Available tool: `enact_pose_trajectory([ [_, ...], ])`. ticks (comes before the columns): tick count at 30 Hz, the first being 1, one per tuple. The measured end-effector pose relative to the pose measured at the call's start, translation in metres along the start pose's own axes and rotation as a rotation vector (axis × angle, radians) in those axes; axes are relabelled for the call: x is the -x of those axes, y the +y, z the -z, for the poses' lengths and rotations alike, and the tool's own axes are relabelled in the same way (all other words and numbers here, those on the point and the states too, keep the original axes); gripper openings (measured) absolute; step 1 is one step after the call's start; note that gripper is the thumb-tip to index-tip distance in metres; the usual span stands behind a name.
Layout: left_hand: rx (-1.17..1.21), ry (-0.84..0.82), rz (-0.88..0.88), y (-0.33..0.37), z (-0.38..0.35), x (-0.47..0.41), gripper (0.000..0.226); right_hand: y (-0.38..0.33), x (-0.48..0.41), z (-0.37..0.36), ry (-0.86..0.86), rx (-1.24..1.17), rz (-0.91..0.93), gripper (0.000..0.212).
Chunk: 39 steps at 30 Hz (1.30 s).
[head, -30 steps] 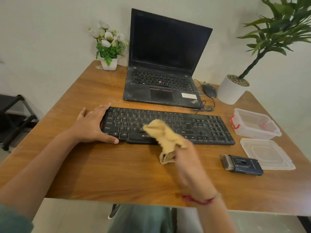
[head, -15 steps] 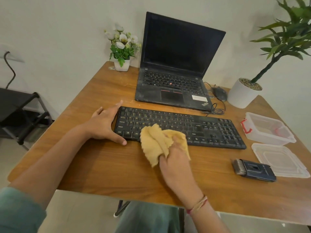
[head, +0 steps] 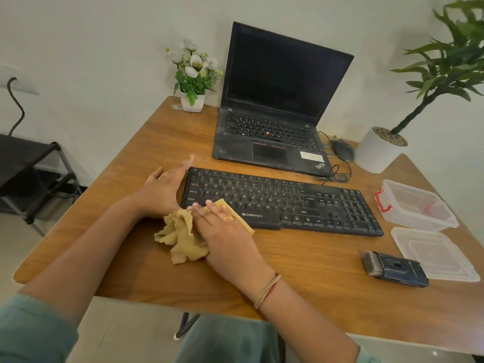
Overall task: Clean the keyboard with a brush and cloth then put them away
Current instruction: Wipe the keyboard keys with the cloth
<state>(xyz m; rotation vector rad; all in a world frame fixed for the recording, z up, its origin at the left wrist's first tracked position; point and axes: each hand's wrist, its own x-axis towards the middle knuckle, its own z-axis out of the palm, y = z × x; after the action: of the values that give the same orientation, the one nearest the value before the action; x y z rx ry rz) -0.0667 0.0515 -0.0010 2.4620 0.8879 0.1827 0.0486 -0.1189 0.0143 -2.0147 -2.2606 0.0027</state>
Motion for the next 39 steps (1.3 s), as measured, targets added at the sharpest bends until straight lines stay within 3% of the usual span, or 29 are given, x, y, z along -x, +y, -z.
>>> enact_pose_trajectory([
  [3,-0.007,0.005,-0.005,-0.002,-0.001,0.000,0.139,0.016,0.014,0.005,0.024,0.014,-0.035,0.073],
  [6,0.015,0.004,-0.004,-0.004,0.000,0.000,0.144,0.039,0.036,0.014,0.028,0.001,-0.125,0.066],
  [12,0.036,-0.003,-0.007,-0.003,0.001,-0.001,0.144,0.100,0.088,0.033,-0.020,-0.007,-0.403,0.070],
  [15,0.026,-0.001,-0.010,-0.003,0.000,0.000,0.146,0.117,0.104,0.049,0.007,-0.117,-0.552,0.062],
  [18,-0.006,-0.002,-0.005,-0.003,-0.001,-0.001,0.149,0.139,0.108,0.070,0.237,-0.279,-0.788,0.062],
  [21,-0.037,-0.004,0.005,-0.001,-0.002,-0.002,0.148,0.184,0.099,0.082,0.505,-0.121,-0.876,0.053],
  [25,-0.050,-0.010,0.017,0.002,-0.001,-0.002,0.145,0.230,0.085,0.091,0.565,-0.137,-1.004,0.041],
  [27,-0.071,-0.003,0.010,0.000,-0.003,-0.002,0.143,0.244,0.080,0.088,0.493,-0.122,-1.055,0.036],
  [31,-0.096,0.013,0.007,-0.005,-0.007,-0.005,0.141,0.245,0.066,0.056,0.171,-0.051,-1.004,0.028],
  [34,-0.124,0.016,0.014,-0.006,-0.008,-0.007,0.143,0.235,0.061,0.042,0.177,0.044,-0.998,0.035],
  [39,-0.138,0.026,0.021,-0.004,-0.009,-0.007,0.145,0.216,0.046,0.042,0.141,-0.080,-0.850,0.018],
])
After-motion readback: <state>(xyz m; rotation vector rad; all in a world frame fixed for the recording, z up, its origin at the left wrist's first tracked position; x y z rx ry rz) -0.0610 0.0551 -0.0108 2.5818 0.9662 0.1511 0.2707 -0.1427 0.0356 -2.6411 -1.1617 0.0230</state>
